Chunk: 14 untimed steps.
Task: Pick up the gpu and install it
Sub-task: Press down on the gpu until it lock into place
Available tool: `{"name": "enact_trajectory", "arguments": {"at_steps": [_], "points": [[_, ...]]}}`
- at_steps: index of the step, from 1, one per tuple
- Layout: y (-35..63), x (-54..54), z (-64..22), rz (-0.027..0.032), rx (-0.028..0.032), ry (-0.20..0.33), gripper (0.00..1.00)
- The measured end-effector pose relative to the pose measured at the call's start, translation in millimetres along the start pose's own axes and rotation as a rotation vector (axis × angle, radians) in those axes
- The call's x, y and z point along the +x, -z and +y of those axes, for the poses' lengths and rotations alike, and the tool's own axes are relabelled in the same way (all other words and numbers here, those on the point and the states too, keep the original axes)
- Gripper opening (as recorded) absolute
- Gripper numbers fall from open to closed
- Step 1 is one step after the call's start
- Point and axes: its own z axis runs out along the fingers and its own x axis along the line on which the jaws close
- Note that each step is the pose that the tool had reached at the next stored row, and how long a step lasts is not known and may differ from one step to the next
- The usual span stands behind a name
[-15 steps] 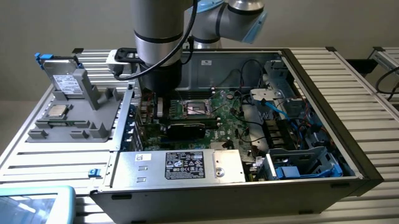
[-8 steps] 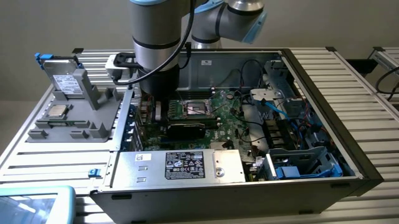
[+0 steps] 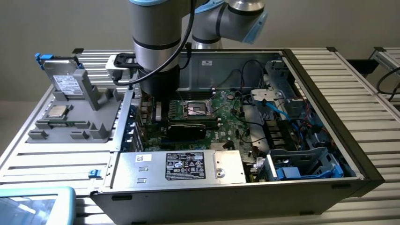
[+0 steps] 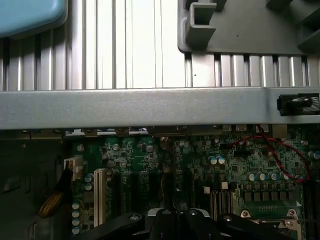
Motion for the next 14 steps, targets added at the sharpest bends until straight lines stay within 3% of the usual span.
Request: {"name": "enact_trajectory", "arguments": {"at_steps": [14], "points": [[-2.5,-3.8,0.0,0.0009,-0.0007,0.0,0.12]]}}
